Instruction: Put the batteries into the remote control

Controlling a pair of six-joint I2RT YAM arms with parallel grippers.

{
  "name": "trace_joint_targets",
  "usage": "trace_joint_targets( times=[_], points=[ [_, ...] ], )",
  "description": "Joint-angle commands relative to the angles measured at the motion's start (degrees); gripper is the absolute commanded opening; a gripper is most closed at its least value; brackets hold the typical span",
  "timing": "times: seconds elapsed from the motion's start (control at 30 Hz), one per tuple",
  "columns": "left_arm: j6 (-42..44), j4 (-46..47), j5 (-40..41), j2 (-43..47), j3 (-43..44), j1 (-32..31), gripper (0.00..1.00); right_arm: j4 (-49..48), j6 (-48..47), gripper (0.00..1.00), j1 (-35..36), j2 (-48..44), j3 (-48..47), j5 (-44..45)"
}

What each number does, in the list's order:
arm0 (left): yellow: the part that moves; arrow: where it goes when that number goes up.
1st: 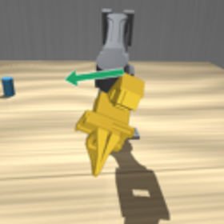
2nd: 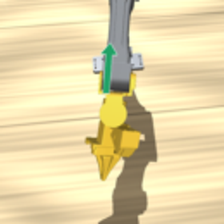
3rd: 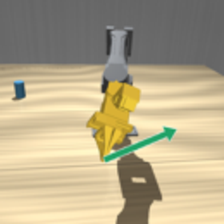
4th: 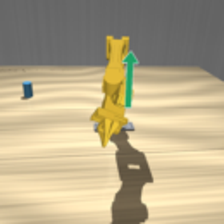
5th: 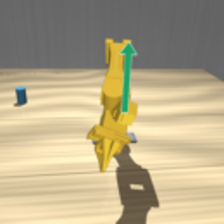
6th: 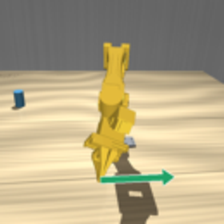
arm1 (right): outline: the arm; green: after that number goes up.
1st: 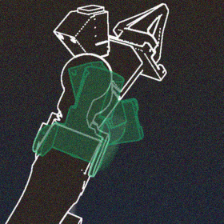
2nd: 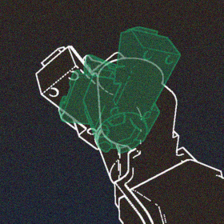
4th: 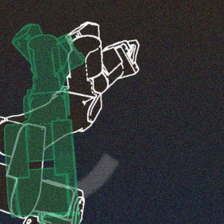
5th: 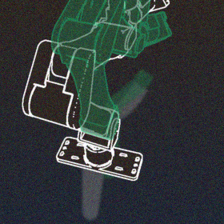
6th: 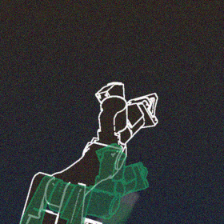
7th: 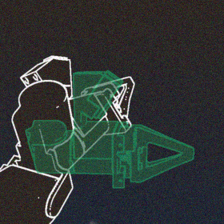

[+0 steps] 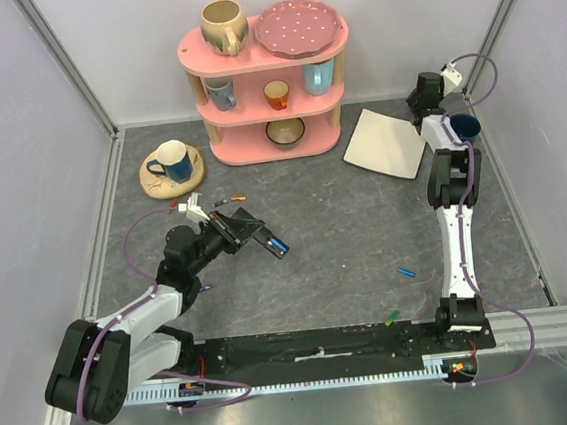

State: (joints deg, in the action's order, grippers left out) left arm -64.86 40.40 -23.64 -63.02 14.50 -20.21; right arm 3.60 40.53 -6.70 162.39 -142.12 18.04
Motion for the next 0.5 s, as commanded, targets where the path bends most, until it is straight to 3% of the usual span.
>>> trace_joint_targets(
  times=[0.0,0.17,0.47],
  points=[
    [-1.1,3.1,-1.5,-0.3,0.3,0.6,0.02,-5.8,3.8,0.4,0.0,-1.5,5.4,0.5],
    [-1.1,3.0,-1.5,-0.6,0.3,1.0,0.02,-4.0,8.5,0.41,-0.2,1.4,0.1,1.3],
    [-1.0,3.1,-2.1,-1.7,0.5,1.7,0.02,-1.8,14.1,0.32,-1.4,2.9,1.4,-0.5]
  ],
)
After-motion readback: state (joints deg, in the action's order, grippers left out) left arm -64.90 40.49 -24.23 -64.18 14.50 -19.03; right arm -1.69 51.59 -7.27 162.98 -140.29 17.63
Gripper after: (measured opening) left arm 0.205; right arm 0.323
